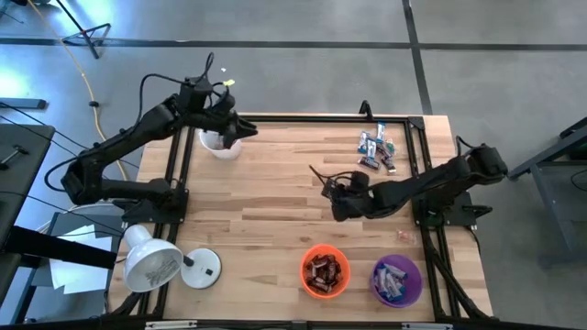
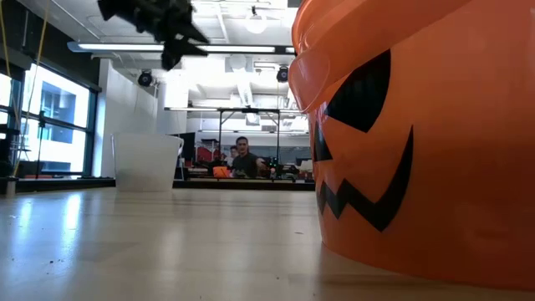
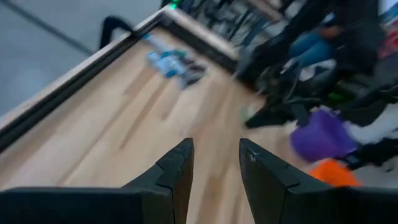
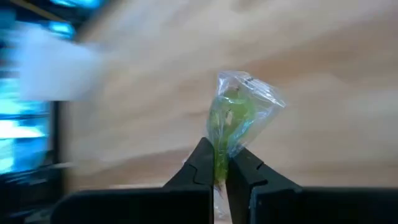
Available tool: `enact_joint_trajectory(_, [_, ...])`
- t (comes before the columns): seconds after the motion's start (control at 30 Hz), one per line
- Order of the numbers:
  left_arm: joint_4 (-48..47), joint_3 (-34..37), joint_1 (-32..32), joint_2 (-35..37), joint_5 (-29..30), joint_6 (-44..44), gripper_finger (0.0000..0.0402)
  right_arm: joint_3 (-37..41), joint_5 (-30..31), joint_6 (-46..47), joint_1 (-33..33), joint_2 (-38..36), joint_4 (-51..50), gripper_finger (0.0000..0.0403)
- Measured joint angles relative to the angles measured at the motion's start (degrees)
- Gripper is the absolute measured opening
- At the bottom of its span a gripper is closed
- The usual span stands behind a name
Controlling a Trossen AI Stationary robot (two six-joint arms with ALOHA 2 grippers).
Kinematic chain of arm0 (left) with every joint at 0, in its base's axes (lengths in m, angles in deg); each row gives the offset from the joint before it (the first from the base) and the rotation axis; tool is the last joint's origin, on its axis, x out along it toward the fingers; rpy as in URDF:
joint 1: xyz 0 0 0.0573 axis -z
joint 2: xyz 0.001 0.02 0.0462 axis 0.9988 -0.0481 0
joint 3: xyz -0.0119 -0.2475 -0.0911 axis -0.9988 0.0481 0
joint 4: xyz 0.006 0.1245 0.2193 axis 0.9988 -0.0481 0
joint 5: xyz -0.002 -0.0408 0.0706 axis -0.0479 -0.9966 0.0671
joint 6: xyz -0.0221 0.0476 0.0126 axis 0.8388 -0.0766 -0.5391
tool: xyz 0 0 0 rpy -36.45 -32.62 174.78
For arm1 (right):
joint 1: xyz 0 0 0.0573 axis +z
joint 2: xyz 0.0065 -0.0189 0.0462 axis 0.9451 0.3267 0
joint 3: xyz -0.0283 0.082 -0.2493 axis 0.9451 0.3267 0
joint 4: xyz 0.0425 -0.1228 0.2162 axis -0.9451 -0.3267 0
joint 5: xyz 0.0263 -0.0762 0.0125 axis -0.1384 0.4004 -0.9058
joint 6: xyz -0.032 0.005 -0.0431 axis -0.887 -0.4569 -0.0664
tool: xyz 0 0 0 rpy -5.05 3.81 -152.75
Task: Organize candy in baskets
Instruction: Put the green gummy into the white bucket
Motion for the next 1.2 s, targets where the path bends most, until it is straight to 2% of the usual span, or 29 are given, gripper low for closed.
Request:
enact_joint_trajectory(0.13, [9.07, 0.00, 5.73, 0.00, 1.72, 7.48, 0.0115, -0.08, 5.81, -12.41, -0.42, -1.07, 13.25, 0.0002])
enact_joint_trajectory(0.23, [13.92, 0.00, 10.00, -0.01, 4.66, 10.95, 0.0115, -0.12, 6.85, -22.27, -1.12, -1.45, 23.72, 0.0001])
enact_joint_trajectory(0.43, [17.86, 0.00, 15.65, -0.59, 11.17, 14.91, 0.0115, -0.22, 4.60, -40.92, -3.80, -1.47, 45.84, 0.0001])
enact_joint_trajectory(0.57, [18.81, 0.00, 18.33, -2.71, 14.01, 17.85, 0.0115, -0.44, 0.83, -49.01, -5.40, -1.49, 54.21, 0.0001])
enact_joint_trajectory(0.73, [20.42, 0.00, 20.47, -6.57, 16.83, 21.04, 0.0115, -4.73, -3.04, -52.33, -6.28, -1.47, 48.60, 0.0001])
enact_joint_trajectory(1.03, [22.95, 0.00, 22.59, -9.55, 16.33, 22.40, 0.0115, -13.11, -3.96, -54.84, -7.09, -1.45, 27.84, 0.0000])
enact_joint_trajectory(1.2, [23.10, 0.00, 23.43, -9.51, 16.32, 22.84, 0.0115, -13.38, -4.10, -54.43, -8.42, -1.45, 26.42, 0.0000])
